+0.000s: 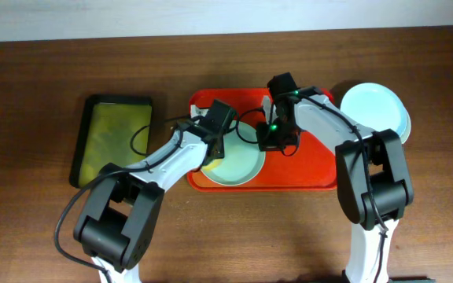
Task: Clean dirty plates on tray and stack at the side
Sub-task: 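Scrub the pale green plate with the sponge in the left gripper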
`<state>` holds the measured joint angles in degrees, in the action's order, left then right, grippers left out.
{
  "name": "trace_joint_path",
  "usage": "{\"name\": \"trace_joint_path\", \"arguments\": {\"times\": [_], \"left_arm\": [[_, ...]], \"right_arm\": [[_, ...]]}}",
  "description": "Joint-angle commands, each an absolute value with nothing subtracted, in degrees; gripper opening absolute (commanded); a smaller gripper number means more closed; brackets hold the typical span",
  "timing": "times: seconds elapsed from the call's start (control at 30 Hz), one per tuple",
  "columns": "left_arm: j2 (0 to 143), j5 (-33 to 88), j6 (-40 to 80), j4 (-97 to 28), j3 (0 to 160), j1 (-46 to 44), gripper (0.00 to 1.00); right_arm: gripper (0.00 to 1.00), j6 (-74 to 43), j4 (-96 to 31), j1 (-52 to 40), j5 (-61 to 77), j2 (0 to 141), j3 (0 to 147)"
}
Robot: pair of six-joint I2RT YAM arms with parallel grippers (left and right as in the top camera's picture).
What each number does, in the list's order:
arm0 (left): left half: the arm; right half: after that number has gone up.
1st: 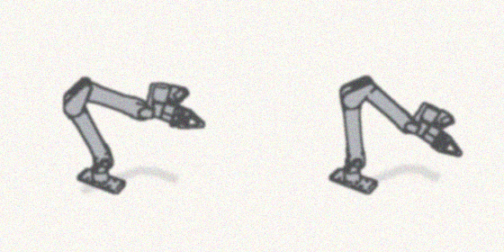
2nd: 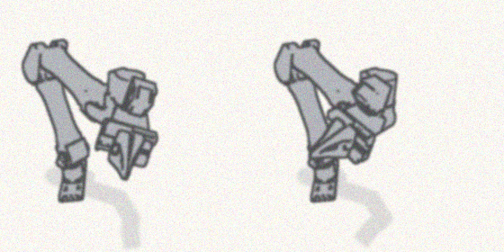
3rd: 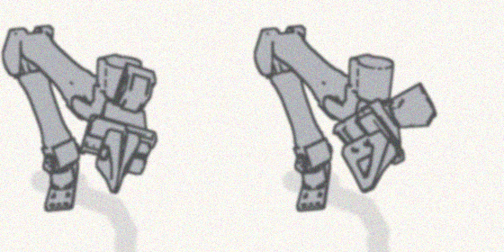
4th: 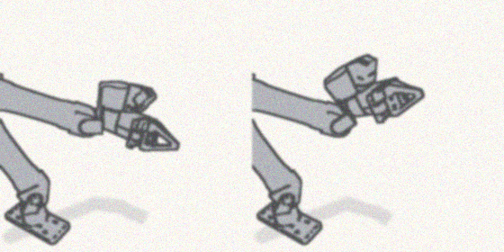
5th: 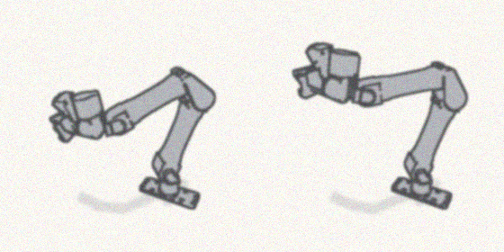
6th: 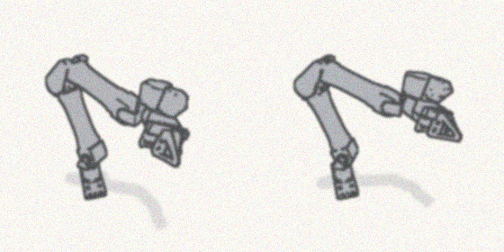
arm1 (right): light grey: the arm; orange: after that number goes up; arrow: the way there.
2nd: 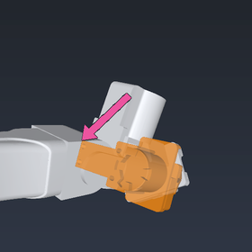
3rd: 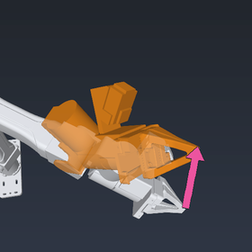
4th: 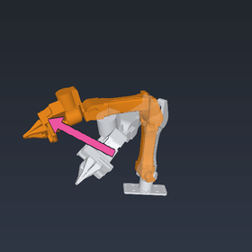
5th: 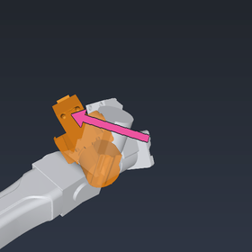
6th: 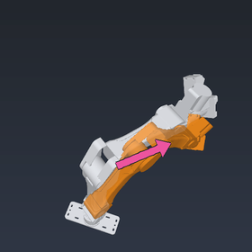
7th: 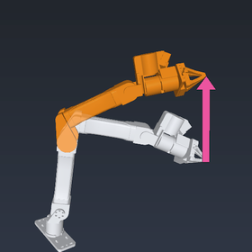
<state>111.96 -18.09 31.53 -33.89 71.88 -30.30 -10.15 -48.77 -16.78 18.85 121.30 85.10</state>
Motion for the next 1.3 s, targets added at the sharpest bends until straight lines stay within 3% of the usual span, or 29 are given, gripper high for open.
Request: {"name": "trace_joint_path", "arguments": {"times": [0.0, 0.07, 0.17, 0.27, 0.6, 0.67, 0.87, 1.1, 1.27], "left_arm": [[105.0, -27.9, 31.2, -34.6, 70.4, -29.1, 0.0], [103.0, -18.5, 31.2, -32.9, 70.4, -29.1, 0.0], [104.6, 5.9, 32.6, -28.2, 70.4, -29.6, 0.0], [108.4, 3.6, 32.5, -28.8, 70.3, -31.4, 0.0], [111.5, -31.5, 28.6, -38.6, 71.3, -32.1, 0.0], [110.1, -34.0, 28.6, -39.1, 72.6, -32.1, 0.0], [99.6, -28.2, 28.6, -39.0, 76.8, -29.3, 0.0], [97.5, -8.8, 28.6, -39.9, 75.8, -4.7, 0.0], [105.5, -9.8, 28.6, -39.0, 75.0, 2.2, 0.03]], "right_arm": [[0.04, -10.2, -49.2, -16.9, 17.4, 122.2, 84.4], [0.04, -10.2, -49.1, -16.9, 17.4, 122.2, 84.4], [0.04, -10.2, -48.7, -16.9, 17.3, 122.2, 84.4], [0.04, -10.2, -48.6, -16.9, 17.3, 122.2, 84.4], [0.04, -10.2, -49.0, -16.9, 13.9, 122.2, 84.4], [0.04, -10.2, -49.0, -16.9, 13.7, 122.2, 84.4], [0.04, -10.2, -49.0, -16.9, 13.3, 122.2, 84.4], [0.04, -10.2, -48.6, -16.9, 13.2, 122.2, 84.4], [0.04, -10.2, -47.9, -16.9, 13.3, 122.2, 84.4]]}}
